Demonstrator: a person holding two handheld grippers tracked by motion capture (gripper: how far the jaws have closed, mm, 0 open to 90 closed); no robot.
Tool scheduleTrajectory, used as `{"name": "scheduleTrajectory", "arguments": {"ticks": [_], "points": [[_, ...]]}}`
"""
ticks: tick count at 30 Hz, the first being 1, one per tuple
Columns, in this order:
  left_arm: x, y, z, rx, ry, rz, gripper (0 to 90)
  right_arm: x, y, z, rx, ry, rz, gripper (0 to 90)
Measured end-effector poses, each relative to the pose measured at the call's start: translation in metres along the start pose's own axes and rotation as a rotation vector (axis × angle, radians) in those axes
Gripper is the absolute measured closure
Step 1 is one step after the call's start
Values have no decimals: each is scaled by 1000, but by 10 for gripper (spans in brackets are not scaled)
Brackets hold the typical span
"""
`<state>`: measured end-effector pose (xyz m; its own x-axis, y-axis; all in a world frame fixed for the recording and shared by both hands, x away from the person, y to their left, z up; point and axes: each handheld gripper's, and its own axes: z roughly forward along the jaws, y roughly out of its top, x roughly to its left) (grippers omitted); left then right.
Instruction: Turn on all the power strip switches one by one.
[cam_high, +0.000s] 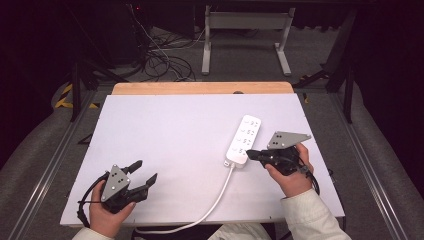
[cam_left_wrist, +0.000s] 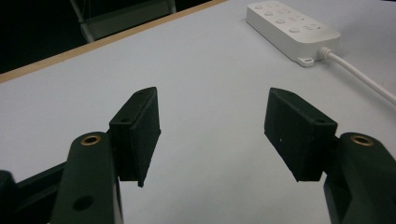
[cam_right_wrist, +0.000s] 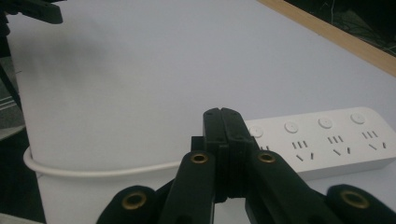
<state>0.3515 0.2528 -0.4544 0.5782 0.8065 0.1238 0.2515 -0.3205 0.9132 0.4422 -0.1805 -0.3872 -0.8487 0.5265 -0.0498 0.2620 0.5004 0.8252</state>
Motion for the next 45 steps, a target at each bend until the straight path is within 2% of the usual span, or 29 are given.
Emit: {"name": "scheduleTrajectory", "arguments": {"ticks": [5,11,12,13,16,17,21,30,36,45], "points": [[0,0,1,3,0,4,360,-5,6,15,27,6,4,900],[0,0,0,3,2,1,360,-17,9,40,68,10,34,900],[0,0,0,3,2,1,360,-17,9,40,68,10,34,900],[0,0,0,3,0,1,360,-22,8,47,81,4,54,900],[0,0,0,4,0,1,360,-25,7,53,92,-3,70,900],[0,0,0,3,0,-4,360,-29,6,60,99,-7,97,900],[0,0,1,5,3,3,360,-35,3,70,115,-25,125,900],[1,-1,1,6,6,2,360,-39,-1,89,128,-60,129,900],[0,-1,1,6,4,-8,360,-39,-4,98,164,-84,104,900],[1,-1,1,8,3,-2,360,-39,-7,106,179,-86,95,900]]}}
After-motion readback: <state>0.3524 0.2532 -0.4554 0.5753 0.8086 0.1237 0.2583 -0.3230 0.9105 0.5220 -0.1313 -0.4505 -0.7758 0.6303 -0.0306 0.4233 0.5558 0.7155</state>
